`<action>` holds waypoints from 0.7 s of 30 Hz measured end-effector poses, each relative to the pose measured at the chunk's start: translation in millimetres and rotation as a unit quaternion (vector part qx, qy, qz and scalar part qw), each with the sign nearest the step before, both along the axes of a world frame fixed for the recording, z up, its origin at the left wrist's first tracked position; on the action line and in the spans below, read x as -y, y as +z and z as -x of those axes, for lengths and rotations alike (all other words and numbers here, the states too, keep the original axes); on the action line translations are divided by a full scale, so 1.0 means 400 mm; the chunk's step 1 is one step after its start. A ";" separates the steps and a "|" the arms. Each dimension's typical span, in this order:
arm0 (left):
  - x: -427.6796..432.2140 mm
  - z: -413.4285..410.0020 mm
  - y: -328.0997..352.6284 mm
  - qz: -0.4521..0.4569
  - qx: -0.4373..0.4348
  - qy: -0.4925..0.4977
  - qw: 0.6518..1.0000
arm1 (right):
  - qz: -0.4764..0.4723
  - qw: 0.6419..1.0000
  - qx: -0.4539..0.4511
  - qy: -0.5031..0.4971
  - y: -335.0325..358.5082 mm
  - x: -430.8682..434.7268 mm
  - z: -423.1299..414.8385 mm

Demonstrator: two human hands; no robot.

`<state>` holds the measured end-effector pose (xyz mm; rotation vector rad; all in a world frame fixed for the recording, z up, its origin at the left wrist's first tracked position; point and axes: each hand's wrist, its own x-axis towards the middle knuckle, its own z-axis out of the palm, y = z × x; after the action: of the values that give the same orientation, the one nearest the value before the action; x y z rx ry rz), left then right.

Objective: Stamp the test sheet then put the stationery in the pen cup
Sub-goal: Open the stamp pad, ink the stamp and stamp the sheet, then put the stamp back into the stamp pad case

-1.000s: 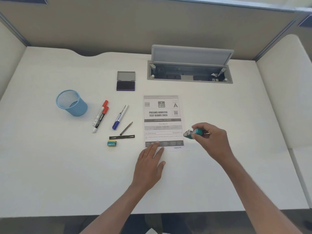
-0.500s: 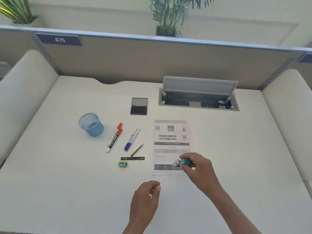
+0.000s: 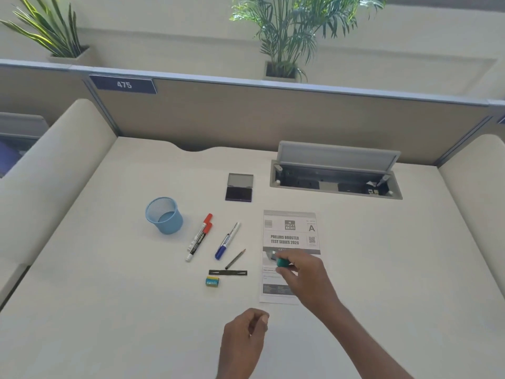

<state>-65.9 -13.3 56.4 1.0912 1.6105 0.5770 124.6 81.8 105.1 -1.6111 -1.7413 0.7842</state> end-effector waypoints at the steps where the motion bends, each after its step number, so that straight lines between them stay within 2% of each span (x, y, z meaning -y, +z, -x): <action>1: -0.006 0.008 -0.003 0.004 -0.002 0.001 1.000 | -0.007 1.000 0.007 0.005 0.004 -0.021 0.011; 5: -0.113 0.058 0.014 -0.002 0.018 0.041 0.999 | -0.032 0.999 0.034 0.017 0.010 -0.108 0.053; 9: -0.370 0.113 0.048 -0.058 0.010 0.102 0.993 | -0.065 0.995 0.069 0.005 -0.014 -0.192 0.097; 15: -0.788 0.157 0.033 -0.109 -0.047 0.127 0.985 | -0.110 0.986 0.129 0.005 -0.086 -0.322 0.152; 21: -1.071 0.164 -0.043 -0.140 -0.189 0.060 0.970 | -0.120 0.980 0.160 0.009 -0.178 -0.452 0.195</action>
<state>-131.4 415.1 39.2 1.3818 1.9769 0.7237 46.5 262.6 33.8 -1.6215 -1.9872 0.3152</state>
